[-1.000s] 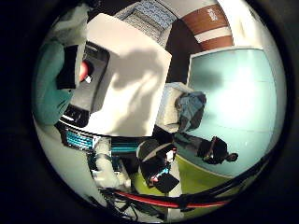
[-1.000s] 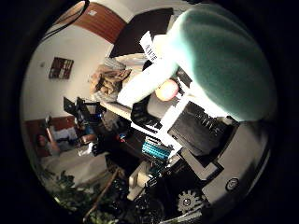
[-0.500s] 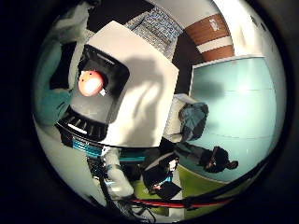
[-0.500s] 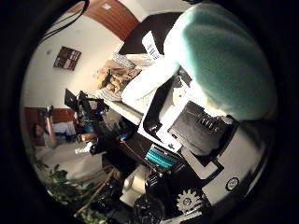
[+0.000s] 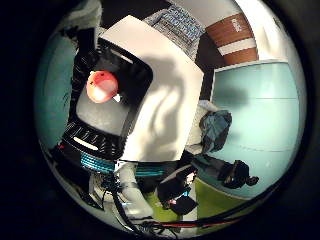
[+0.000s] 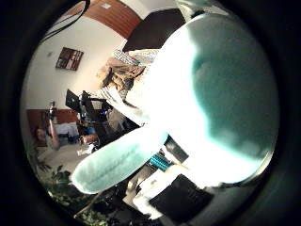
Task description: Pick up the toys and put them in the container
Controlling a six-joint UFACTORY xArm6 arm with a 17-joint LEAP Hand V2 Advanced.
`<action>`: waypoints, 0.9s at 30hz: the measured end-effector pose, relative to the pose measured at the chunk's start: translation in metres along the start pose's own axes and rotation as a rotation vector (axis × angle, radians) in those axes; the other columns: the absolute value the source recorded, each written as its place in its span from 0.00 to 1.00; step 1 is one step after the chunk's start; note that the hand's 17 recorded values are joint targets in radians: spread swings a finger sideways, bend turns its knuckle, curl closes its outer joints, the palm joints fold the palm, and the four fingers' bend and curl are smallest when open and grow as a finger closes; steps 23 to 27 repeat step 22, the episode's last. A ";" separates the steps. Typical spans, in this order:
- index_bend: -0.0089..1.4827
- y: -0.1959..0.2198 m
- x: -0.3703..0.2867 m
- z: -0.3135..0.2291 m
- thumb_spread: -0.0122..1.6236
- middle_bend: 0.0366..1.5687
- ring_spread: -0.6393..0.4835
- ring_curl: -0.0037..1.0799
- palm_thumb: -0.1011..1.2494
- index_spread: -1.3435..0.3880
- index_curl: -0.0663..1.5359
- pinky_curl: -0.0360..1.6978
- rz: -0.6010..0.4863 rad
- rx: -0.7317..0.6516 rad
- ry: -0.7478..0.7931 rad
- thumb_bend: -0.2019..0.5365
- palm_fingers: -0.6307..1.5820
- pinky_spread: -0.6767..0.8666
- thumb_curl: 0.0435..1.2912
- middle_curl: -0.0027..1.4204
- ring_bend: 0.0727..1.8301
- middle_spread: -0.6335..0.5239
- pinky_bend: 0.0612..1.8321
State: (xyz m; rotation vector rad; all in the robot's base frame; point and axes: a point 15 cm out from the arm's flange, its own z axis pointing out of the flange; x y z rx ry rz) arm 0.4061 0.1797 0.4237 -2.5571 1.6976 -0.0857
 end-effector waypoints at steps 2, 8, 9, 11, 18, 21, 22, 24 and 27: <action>0.15 0.002 0.003 0.001 0.71 0.24 0.60 0.39 0.47 0.51 0.37 0.47 0.005 -0.010 0.001 0.24 0.32 0.62 0.25 0.33 0.35 0.50 0.39; 0.12 0.007 0.005 0.002 0.70 0.17 0.70 0.29 0.45 0.53 0.29 0.38 -0.004 -0.028 0.001 0.24 0.34 0.76 0.22 0.27 0.28 0.54 0.34; 0.12 0.007 0.005 0.002 0.70 0.17 0.70 0.29 0.45 0.53 0.29 0.38 -0.005 -0.028 0.001 0.24 0.34 0.77 0.21 0.27 0.28 0.54 0.33; 0.12 0.007 0.005 0.000 0.70 0.16 0.71 0.27 0.45 0.53 0.27 0.36 -0.006 -0.025 0.000 0.25 0.35 0.78 0.21 0.26 0.26 0.54 0.32; 0.12 0.029 0.007 -0.015 0.70 0.13 0.71 0.24 0.45 0.53 0.24 0.31 -0.014 -0.061 0.000 0.25 0.36 0.79 0.20 0.24 0.24 0.55 0.31; 0.12 0.045 0.023 -0.033 0.70 0.13 0.72 0.23 0.46 0.53 0.23 0.29 0.021 -0.049 0.001 0.25 0.37 0.79 0.20 0.24 0.23 0.55 0.30; 0.12 0.050 0.026 -0.039 0.70 0.13 0.72 0.22 0.46 0.53 0.23 0.29 0.031 -0.042 0.002 0.25 0.37 0.79 0.20 0.24 0.23 0.55 0.30; 0.12 0.050 0.026 -0.039 0.70 0.13 0.72 0.22 0.46 0.53 0.23 0.29 0.031 -0.042 0.002 0.25 0.37 0.79 0.20 0.24 0.23 0.55 0.30; 0.12 0.050 0.026 -0.039 0.70 0.13 0.72 0.22 0.46 0.53 0.23 0.29 0.031 -0.042 0.002 0.25 0.37 0.79 0.20 0.24 0.23 0.55 0.30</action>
